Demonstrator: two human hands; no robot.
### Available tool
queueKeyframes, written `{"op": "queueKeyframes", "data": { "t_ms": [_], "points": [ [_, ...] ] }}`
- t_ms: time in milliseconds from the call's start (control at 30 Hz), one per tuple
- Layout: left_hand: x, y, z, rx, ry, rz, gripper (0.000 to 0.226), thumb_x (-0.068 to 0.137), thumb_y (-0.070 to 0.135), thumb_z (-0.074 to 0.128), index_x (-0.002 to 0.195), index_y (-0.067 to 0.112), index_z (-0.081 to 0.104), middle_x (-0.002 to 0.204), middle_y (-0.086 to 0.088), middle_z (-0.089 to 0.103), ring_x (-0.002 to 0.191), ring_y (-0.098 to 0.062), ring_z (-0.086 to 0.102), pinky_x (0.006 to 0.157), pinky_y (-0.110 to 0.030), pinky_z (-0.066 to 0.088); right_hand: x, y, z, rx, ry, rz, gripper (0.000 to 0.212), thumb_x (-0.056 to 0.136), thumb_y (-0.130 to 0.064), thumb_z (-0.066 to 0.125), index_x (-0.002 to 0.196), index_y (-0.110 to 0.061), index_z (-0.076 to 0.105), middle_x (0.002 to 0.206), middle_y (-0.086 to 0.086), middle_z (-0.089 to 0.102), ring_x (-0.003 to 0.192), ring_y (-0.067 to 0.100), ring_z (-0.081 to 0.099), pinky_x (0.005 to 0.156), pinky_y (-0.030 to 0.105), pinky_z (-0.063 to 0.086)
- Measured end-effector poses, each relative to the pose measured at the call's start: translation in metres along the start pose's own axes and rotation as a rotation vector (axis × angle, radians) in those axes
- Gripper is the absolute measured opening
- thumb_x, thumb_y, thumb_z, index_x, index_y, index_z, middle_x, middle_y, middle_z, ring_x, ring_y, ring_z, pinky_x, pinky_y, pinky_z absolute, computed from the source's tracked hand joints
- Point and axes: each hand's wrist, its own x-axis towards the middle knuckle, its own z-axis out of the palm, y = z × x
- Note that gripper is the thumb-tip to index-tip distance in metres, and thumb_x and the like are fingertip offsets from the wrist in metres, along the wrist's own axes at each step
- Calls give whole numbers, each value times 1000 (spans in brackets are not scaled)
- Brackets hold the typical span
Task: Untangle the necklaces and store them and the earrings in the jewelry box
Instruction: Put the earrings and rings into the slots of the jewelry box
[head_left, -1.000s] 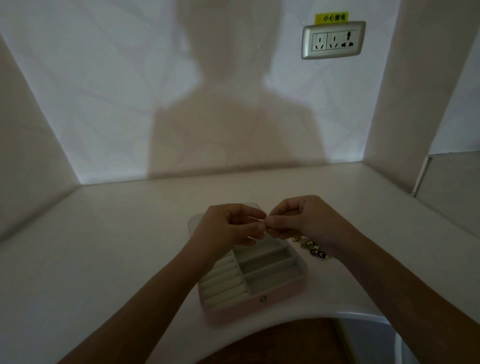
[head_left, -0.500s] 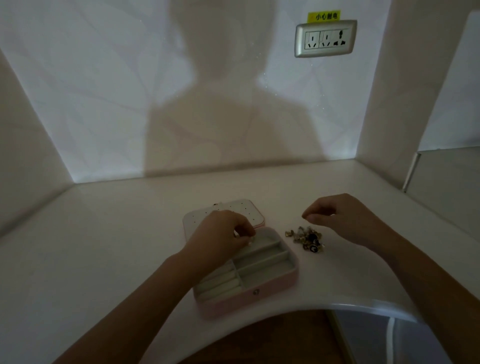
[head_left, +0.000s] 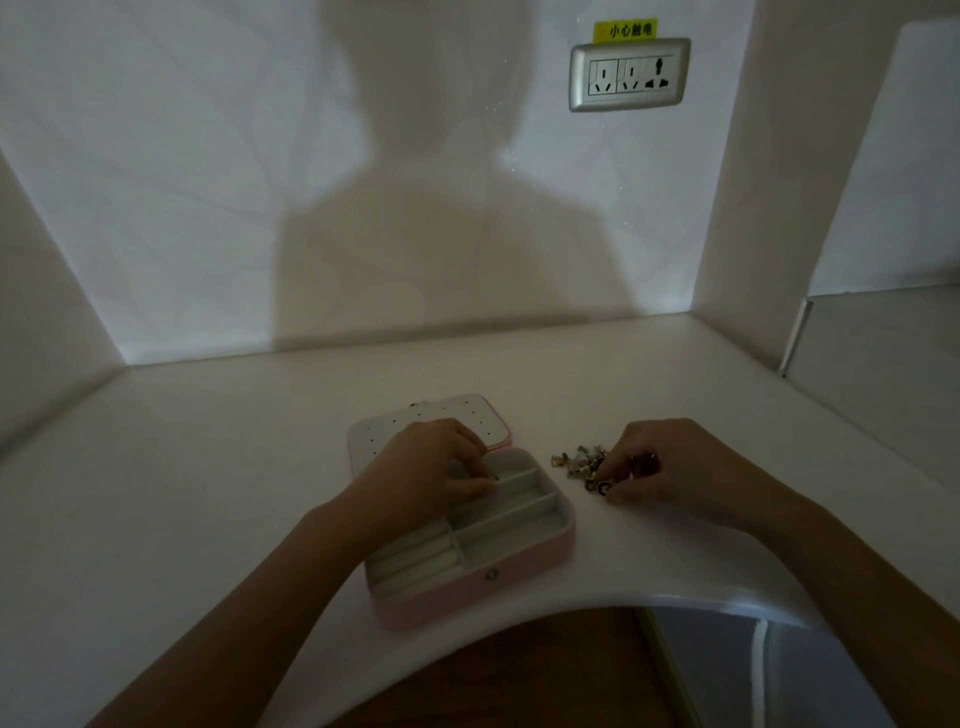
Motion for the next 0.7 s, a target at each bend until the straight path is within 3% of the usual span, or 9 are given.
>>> {"op": "queueKeyframes", "data": {
  "t_ms": [267, 400, 533, 633, 700],
  "points": [
    [0, 1, 1, 14, 6, 11, 18, 82, 35, 67, 90, 20, 72, 121, 12, 55, 106, -2, 47, 93, -17, 32, 0, -8, -1, -24, 5, 13, 14, 71, -22, 81, 73, -31, 70, 79, -8, 65, 72, -1, 57, 65, 12, 43],
    [0, 1, 1, 0, 4, 20, 17, 81, 32, 69, 89, 18, 73, 121, 11, 56, 103, -1, 47, 93, -17, 35, 3, -18, -8, 196, 91, 34, 11, 76, -14, 76, 74, -23, 69, 74, -4, 71, 69, 4, 66, 66, 15, 50],
    [-1, 1, 2, -18, 20, 31, 18, 80, 32, 70, 88, 17, 74, 119, 11, 58, 101, -1, 51, 92, -18, 39, 9, -36, -3, 505, 118, 19, 9, 80, 1, 69, 80, -9, 68, 73, 8, 73, 70, 20, 71, 63, 22, 55],
    [-3, 1, -2, -87, 37, 20, 20, 80, 35, 69, 93, 20, 75, 111, 13, 63, 89, 7, 51, 81, -8, 36, 17, -50, 3, 417, 104, -36, 14, 81, -3, 69, 84, -15, 73, 77, 2, 74, 71, 14, 71, 68, 20, 56],
    [-7, 2, -11, -202, 74, -7, 17, 82, 34, 66, 96, 26, 73, 96, 17, 66, 78, 10, 56, 70, -1, 40, 22, -61, 7, 291, 54, -92, 14, 82, -9, 69, 87, -21, 75, 80, -4, 73, 74, 6, 68, 73, 17, 54]
  ]
}}
